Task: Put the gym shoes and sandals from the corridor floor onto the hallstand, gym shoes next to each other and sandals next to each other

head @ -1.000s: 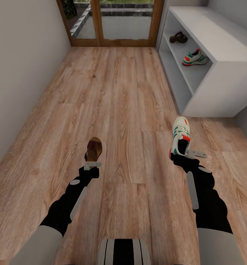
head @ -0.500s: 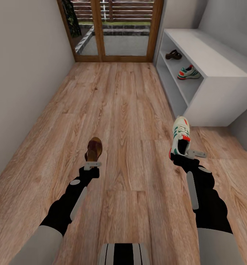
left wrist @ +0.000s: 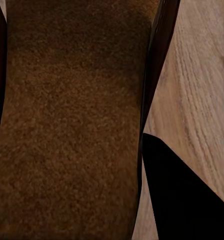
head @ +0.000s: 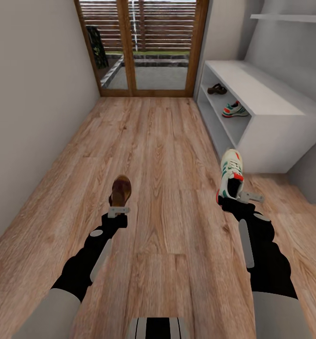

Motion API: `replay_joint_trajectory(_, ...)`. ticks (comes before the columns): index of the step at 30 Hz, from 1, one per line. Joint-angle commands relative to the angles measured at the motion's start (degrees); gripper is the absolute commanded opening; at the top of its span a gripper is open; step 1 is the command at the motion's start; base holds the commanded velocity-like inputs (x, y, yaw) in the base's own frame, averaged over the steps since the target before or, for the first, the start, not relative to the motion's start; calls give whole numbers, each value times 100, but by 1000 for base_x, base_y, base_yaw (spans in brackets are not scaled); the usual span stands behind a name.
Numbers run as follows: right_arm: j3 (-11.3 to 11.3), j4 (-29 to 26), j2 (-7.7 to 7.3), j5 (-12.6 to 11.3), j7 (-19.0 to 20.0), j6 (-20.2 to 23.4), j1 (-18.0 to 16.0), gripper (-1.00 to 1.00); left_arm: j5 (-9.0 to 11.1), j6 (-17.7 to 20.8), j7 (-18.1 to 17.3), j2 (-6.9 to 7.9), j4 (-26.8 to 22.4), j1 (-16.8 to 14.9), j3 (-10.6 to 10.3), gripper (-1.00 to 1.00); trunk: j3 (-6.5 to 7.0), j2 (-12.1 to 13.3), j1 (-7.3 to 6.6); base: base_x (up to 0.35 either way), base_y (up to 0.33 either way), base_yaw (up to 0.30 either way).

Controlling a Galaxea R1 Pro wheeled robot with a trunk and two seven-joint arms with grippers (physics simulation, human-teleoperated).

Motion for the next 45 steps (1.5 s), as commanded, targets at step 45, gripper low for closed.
replay_joint_trajectory(45,-4,-6,7,-19,-22,27,-3,-100,48,30,42,-14,-6,-2,-24,-100,974,32,-65,10,6,0)
